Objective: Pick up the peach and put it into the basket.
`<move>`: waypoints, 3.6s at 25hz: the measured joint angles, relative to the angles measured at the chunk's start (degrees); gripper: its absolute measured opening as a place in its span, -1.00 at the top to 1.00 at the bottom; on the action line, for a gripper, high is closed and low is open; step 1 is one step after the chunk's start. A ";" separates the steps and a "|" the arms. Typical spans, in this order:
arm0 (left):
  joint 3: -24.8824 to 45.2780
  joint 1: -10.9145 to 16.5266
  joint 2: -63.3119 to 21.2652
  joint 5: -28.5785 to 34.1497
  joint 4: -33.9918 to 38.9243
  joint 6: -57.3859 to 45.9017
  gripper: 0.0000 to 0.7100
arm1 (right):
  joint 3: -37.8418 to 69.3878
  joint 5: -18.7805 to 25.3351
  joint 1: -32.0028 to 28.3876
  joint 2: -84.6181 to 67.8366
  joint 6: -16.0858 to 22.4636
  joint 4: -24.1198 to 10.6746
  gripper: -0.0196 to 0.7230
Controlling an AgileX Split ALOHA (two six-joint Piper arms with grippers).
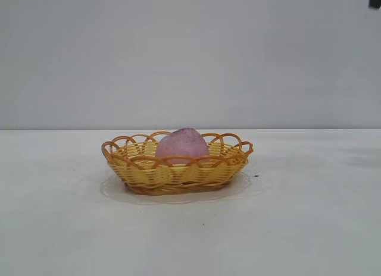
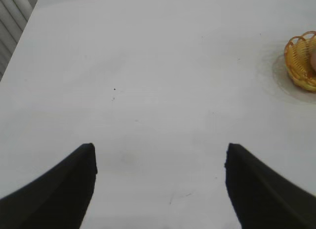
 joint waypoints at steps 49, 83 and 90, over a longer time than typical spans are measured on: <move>0.00 0.00 -0.13 0.00 0.00 0.00 -0.36 | 63.93 -5.71 1.46 -89.84 9.73 -4.96 -0.43; 0.00 -5.25 -0.13 0.00 0.05 0.00 -0.36 | 63.93 -5.81 6.44 -96.08 9.73 -4.96 -0.43; 0.00 -5.25 -0.13 0.00 0.05 0.00 -0.36 | 63.93 -5.81 6.44 -96.08 9.73 -4.96 -0.43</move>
